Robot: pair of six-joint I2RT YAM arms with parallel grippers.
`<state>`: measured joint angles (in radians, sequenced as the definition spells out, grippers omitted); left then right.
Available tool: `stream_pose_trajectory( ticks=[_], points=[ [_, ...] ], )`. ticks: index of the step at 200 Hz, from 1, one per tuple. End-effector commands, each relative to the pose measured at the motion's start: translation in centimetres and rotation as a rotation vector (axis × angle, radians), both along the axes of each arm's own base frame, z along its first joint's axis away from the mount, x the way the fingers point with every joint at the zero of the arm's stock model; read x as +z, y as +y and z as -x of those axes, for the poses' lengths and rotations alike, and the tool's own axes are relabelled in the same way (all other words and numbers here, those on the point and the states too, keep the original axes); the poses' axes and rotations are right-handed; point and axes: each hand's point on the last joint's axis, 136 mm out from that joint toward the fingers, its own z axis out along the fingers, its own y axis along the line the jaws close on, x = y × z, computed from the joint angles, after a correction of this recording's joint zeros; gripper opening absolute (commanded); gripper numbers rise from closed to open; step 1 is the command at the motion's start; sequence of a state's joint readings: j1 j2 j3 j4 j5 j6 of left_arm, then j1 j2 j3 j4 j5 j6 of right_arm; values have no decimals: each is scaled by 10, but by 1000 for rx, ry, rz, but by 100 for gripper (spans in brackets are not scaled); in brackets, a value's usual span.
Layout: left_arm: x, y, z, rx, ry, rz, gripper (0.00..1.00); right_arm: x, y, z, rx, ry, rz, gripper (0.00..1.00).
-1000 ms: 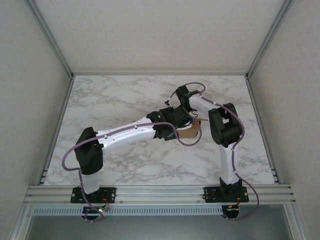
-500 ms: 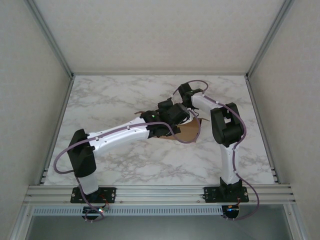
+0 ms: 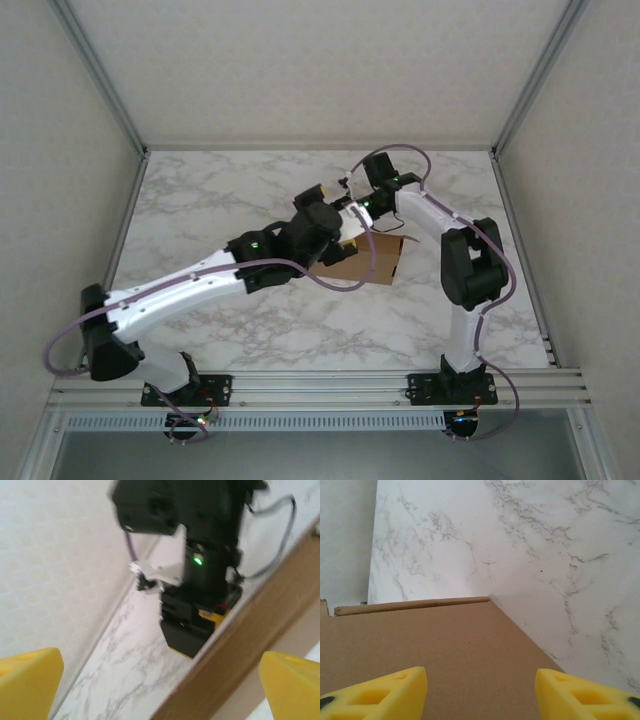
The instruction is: Fold the paper box
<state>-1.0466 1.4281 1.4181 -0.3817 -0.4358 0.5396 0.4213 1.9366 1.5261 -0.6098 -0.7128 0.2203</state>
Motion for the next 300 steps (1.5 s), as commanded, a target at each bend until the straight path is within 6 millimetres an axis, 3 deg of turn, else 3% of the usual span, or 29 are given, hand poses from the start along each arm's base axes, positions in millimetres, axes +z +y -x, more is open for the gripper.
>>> stream_pose_trajectory(
  ticks=[1, 18, 45, 62, 85, 102, 130, 154, 169, 219, 268, 300],
  points=[
    [58, 13, 5, 47, -93, 267, 100, 22, -15, -13, -58, -133, 45, 60],
    [70, 27, 2, 72, -122, 347, 100, 53, -25, -23, -117, -254, 49, 61],
    [58, 51, -22, 139, -55, 366, 100, 108, -50, -27, -232, -480, 73, 60],
    [46, 75, -37, 119, 21, 442, 98, 145, -76, -14, -320, -629, 94, 58],
    [30, 111, -50, 142, 28, 525, 93, 168, -106, 13, -344, -796, 153, 57],
    [8, 127, -50, 124, -30, 511, 94, 168, -117, 42, -226, -911, 227, 57],
    [1, 135, -38, -18, -88, 551, 94, 169, -135, 91, -34, -1158, 321, 57],
    [-22, 136, -38, -136, -40, 484, 89, 142, -148, 116, 142, -1198, 444, 52],
    [-26, 140, -40, -202, -24, 483, 85, 131, -149, 127, 234, -1201, 469, 50],
    [-69, 140, -43, -296, 101, 332, 78, 112, -157, 124, 304, -1186, 556, 49],
    [-88, 139, -50, -338, 152, 244, 76, 120, -165, 120, 298, -1190, 615, 44],
    [-107, 140, -57, -327, 189, 211, 61, 122, -166, 119, 288, -1180, 618, 41]
  ],
)
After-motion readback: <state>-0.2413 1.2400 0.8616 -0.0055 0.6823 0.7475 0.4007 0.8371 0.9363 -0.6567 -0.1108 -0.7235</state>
